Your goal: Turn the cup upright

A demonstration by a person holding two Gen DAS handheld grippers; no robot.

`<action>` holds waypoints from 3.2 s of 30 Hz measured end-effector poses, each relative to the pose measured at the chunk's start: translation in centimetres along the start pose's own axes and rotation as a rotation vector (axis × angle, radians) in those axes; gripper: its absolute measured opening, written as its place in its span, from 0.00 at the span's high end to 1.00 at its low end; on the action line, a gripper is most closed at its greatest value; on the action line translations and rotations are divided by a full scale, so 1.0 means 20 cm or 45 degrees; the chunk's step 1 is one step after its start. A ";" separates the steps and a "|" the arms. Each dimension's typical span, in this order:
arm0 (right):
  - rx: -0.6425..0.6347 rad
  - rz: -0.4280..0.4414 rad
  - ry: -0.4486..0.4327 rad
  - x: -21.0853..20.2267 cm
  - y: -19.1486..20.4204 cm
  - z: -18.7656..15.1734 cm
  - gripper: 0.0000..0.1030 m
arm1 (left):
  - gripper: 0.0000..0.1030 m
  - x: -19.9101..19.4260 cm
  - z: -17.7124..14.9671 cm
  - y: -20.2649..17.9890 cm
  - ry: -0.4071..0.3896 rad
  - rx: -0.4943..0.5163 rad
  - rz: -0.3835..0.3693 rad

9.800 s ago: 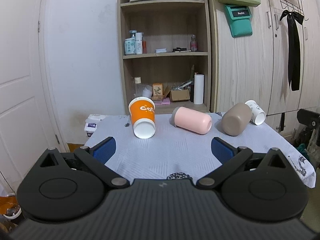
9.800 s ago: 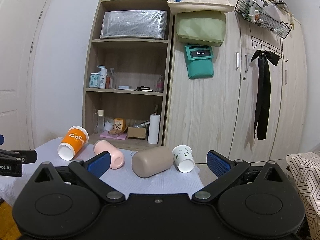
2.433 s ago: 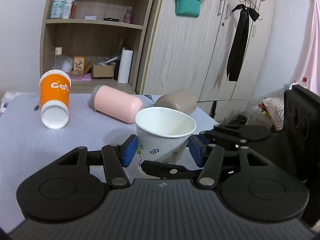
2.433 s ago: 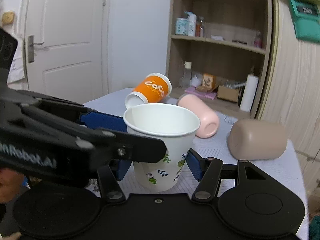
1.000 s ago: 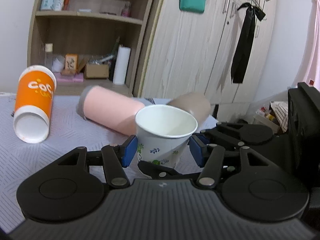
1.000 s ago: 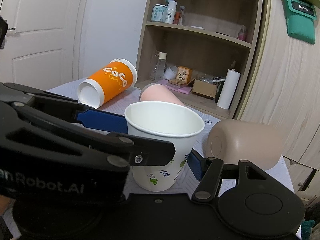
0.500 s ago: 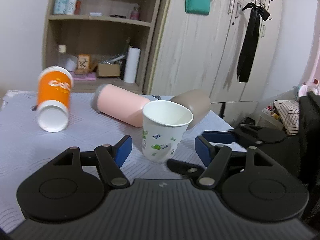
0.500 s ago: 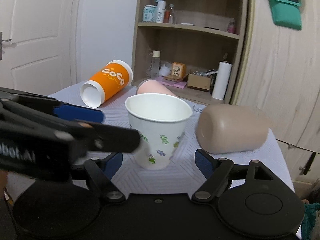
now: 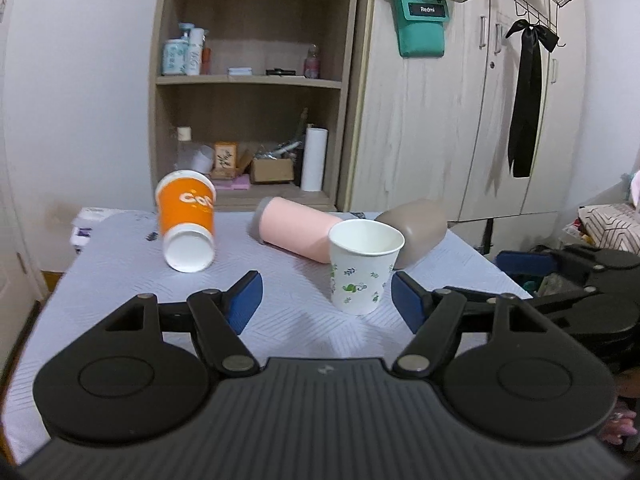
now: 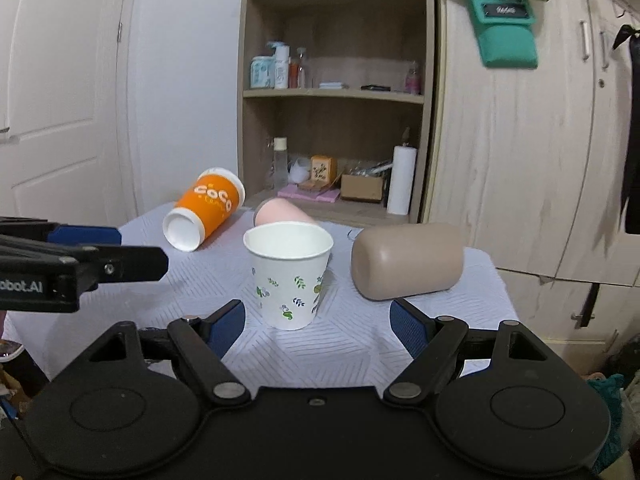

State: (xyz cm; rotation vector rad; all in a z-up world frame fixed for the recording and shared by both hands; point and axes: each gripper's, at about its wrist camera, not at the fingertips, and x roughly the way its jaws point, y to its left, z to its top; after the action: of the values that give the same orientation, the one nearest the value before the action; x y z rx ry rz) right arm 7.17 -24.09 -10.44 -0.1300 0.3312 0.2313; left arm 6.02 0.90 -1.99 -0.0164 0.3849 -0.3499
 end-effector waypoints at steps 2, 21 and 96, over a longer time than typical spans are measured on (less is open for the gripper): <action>-0.009 -0.013 -0.016 -0.05 0.02 0.01 0.19 | 0.31 -0.05 0.00 0.00 -0.016 0.000 0.011; -0.014 -0.194 -0.253 -0.39 0.16 0.02 0.15 | 0.08 -0.33 -0.02 -0.02 -0.140 -0.031 0.138; 0.113 -0.349 -0.134 -0.39 0.07 0.03 0.00 | 0.00 -0.32 -0.03 -0.06 -0.067 0.088 0.483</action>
State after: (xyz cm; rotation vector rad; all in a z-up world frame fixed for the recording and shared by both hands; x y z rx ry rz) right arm -0.20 -24.32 -7.45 -0.0742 0.2153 -0.0482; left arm -0.15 1.96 -0.02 0.1137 0.3153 0.0124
